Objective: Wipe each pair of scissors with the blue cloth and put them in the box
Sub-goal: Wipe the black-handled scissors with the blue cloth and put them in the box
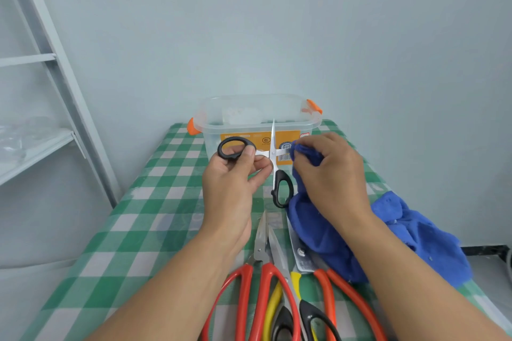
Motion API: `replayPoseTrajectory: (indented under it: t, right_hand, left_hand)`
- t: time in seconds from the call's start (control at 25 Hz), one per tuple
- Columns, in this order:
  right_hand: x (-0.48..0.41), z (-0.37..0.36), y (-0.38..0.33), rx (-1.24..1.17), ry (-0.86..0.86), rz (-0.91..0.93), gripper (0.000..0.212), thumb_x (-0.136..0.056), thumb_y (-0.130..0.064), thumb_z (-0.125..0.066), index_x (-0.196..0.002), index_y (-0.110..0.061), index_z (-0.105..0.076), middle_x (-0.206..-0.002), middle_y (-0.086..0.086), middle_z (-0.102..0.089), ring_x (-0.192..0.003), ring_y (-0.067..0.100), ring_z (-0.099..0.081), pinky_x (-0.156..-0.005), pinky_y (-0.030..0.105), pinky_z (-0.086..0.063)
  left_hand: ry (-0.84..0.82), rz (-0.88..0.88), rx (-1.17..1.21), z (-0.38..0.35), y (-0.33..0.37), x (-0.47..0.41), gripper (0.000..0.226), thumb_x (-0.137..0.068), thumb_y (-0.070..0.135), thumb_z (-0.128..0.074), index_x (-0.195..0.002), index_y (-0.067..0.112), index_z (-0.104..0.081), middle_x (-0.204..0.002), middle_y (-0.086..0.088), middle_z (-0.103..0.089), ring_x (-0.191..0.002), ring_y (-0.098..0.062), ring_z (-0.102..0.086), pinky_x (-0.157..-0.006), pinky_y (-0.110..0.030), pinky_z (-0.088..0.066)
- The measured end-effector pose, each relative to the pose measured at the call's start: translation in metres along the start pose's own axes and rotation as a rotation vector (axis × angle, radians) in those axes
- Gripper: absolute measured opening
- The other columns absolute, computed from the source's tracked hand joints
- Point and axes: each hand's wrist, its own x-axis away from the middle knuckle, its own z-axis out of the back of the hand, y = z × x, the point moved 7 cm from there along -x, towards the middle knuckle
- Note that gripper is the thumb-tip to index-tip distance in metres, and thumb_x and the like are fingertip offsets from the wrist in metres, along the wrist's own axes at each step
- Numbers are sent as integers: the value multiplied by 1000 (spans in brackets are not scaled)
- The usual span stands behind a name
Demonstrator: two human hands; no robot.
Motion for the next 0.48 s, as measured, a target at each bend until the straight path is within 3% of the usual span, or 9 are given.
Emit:
replayPoseTrajectory:
  t: [0.08,0.16,0.24,0.36,0.48]
  right_hand:
    - [-2,12,8,-40,27,-116,23,-89,-10,-65,-84,-32,-68,-85,-17,-65,-84,2,-60,-76,18,-46]
    - [0,15,5,-172,11,-134,27,-89,-9,-64,-82,-35,-66,-81,-18,-69,-85,-3,-63,-74,12,-45]
    - [5,6,-8,-274,-89,-55,20,-90,-8,-65,-88,-27,-71,-86,-15,-71,-86,5,-67,-75,22,-51]
    - [15,-13,-20,-122,-218,160,15,-87,-15,-64,-94,-23,-74,-88,-11,-66,-83,12,-63,-71,40,-53]
    - [11,-18,-14,-73,-200,173,17,-87,-10,-68,-93,-24,-77,-85,-8,-62,-79,12,-61,-67,43,-52]
  left_hand:
    - [22,5,1,2,0,-1,5,-99,4,-58,-104,4,-58,-87,-14,-61,-78,-20,-66,-74,-30,-61]
    - [27,4,-5,1,0,-1,6,-100,6,-58,-105,5,-58,-88,-12,-62,-77,-18,-67,-73,-30,-61]
    - [28,0,-8,0,0,-1,5,-100,7,-57,-105,6,-58,-91,-9,-63,-79,-17,-68,-71,-32,-61]
    - [20,-5,-23,2,0,-1,4,-101,7,-56,-104,7,-59,-91,-7,-63,-80,-16,-68,-70,-33,-60]
    - [-15,5,-38,-1,0,1,5,-101,5,-55,-100,8,-58,-88,-7,-63,-79,-17,-69,-72,-34,-61]
